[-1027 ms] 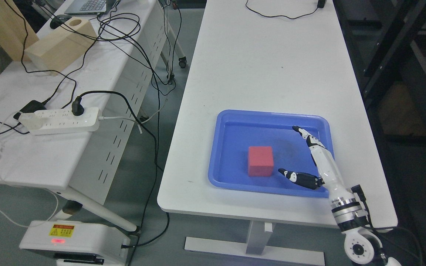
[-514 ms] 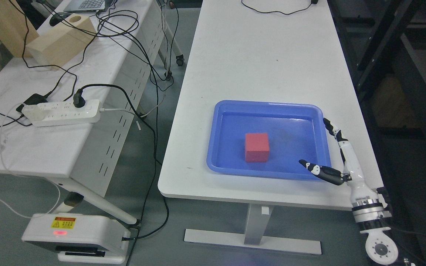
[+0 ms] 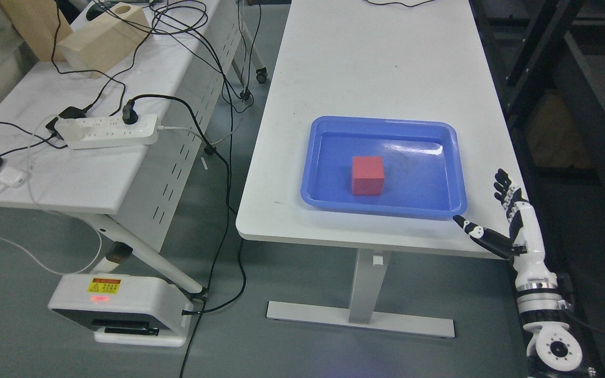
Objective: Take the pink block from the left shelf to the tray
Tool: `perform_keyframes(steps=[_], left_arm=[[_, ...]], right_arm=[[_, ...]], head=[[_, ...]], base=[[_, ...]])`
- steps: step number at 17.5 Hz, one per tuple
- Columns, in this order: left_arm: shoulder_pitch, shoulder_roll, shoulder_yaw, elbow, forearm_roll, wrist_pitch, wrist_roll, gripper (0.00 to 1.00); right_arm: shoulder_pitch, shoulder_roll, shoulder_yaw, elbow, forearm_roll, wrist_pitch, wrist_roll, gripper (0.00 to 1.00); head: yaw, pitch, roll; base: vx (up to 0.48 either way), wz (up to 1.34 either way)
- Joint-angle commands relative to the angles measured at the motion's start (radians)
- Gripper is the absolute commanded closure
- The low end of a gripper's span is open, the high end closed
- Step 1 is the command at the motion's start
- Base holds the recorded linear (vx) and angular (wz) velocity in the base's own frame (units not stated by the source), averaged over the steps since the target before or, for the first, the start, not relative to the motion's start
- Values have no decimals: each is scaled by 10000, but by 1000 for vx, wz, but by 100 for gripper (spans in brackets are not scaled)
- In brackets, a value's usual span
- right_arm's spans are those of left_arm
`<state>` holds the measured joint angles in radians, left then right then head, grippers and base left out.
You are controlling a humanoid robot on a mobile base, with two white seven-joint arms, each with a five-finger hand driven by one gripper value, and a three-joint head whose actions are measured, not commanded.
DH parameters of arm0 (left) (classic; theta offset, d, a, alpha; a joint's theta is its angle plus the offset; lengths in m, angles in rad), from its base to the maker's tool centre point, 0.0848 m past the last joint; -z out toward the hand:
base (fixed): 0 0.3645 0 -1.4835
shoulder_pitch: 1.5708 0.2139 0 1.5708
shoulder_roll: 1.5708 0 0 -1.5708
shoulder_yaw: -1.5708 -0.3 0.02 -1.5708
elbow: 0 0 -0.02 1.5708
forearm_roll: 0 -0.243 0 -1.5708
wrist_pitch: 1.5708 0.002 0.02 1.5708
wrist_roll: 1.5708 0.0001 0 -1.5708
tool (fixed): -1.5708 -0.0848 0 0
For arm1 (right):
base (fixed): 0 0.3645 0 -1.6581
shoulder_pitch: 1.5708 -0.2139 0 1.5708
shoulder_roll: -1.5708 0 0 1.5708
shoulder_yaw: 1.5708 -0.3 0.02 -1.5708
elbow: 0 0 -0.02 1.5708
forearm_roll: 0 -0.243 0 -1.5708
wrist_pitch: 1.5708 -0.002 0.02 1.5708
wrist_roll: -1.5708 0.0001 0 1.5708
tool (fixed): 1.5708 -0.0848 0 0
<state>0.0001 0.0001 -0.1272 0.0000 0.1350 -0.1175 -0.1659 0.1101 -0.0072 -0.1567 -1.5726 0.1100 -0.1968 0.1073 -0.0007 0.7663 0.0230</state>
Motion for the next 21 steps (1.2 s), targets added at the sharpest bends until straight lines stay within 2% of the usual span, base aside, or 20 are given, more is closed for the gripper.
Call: perform_keyframes(steps=[1,9,15,18,21], left_arm=[[199,173,-1,-175,0,-7,2,0],[199,173,-1,-175,0,-7,2,0],[199,173,-1,-175,0,-7,2,0],[199,173,-1,-175,0,-7,2,0],[199,173,-1,-175,0,-7,2,0]], right_arm=[[49,-102,599,3,-2050,311,62,1],[371,-102,662,-13,-2281,-287,93,0],[386,-102,922,18,-1746,310,382,1],[433,-102,1291,2,-719,541,813,1],[448,-102,1230,2,-1800,114,798,0]], head=[[0,0,0],[0,0,0],[0,0,0],[0,0,0],[0,0,0]], base=[[-139,93],[-110,1],[-38,-101],[-1,-14],[6,15]])
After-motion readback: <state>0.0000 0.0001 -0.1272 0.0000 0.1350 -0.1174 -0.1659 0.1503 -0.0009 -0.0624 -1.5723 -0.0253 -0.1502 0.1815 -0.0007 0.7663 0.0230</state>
